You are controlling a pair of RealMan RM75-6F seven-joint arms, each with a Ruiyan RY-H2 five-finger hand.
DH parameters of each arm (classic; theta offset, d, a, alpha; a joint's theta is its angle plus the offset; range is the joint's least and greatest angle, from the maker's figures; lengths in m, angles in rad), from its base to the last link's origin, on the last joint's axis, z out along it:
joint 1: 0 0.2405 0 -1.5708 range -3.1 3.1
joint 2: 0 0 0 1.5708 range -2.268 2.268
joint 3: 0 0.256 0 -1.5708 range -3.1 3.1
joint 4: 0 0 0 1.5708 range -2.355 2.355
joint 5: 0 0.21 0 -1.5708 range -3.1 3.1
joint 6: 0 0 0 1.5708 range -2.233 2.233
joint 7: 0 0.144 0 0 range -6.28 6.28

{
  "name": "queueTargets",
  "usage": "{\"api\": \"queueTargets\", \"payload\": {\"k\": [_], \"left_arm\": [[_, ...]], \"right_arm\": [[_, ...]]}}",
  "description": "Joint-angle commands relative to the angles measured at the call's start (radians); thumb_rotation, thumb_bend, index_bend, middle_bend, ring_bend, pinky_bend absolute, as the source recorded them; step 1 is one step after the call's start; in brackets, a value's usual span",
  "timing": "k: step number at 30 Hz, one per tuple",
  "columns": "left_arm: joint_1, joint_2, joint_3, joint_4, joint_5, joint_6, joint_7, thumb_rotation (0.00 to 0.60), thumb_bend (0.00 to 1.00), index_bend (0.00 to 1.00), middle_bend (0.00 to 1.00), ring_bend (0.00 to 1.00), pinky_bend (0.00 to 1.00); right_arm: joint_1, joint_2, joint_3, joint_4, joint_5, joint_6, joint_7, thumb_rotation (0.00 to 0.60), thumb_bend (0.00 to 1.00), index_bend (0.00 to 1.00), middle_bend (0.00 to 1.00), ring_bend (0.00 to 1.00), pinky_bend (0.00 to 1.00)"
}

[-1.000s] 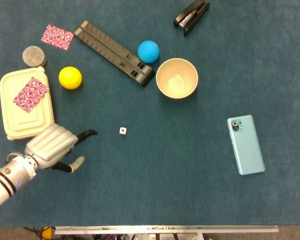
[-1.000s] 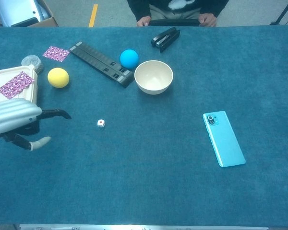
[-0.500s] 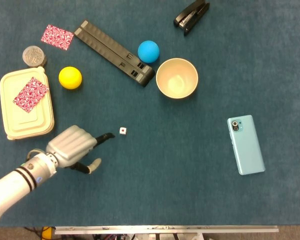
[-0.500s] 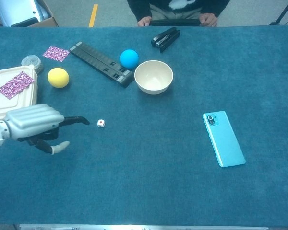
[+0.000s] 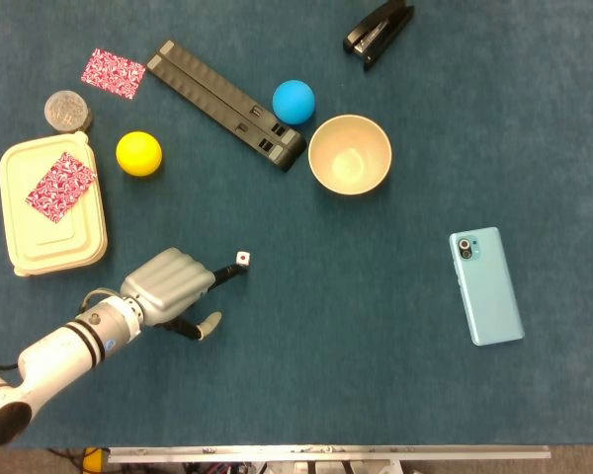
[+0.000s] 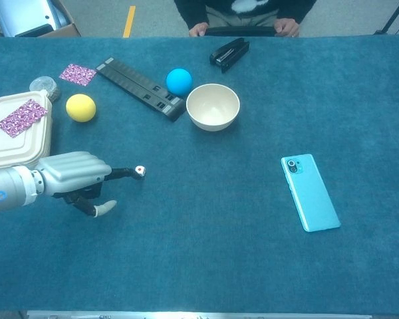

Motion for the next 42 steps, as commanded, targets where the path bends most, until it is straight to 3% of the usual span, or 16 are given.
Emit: {"api": "queueTargets", "payload": {"k": [1, 27, 42], "left_arm": [[-0.011, -0.016, 0.000, 0.011, -0.032, -0.009, 0.019, 0.318, 0.49, 0.07, 1.00, 1.00, 1.00], [-0.070, -0.015, -0.006, 0.009, -0.149, 0.019, 0.080, 0.319, 0.49, 0.07, 1.00, 1.00, 1.00], [-0.075, 0.001, 0.019, -0.025, -0.182, 0.051, 0.111, 0.318, 0.49, 0.07, 1.00, 1.00, 1.00]], "right_arm": [[-0.002, 0.001, 0.000, 0.003, 0.001, 0.001, 0.005, 0.600, 0.29, 0.25, 0.24, 0.09, 0.06], [-0.012, 0.006, -0.002, 0.013, 0.005, 0.007, 0.026, 0.600, 0.29, 0.25, 0.24, 0.09, 0.06], [-0.014, 0.006, -0.004, 0.016, 0.001, 0.007, 0.034, 0.600, 0.29, 0.25, 0.24, 0.09, 0.06]]}}
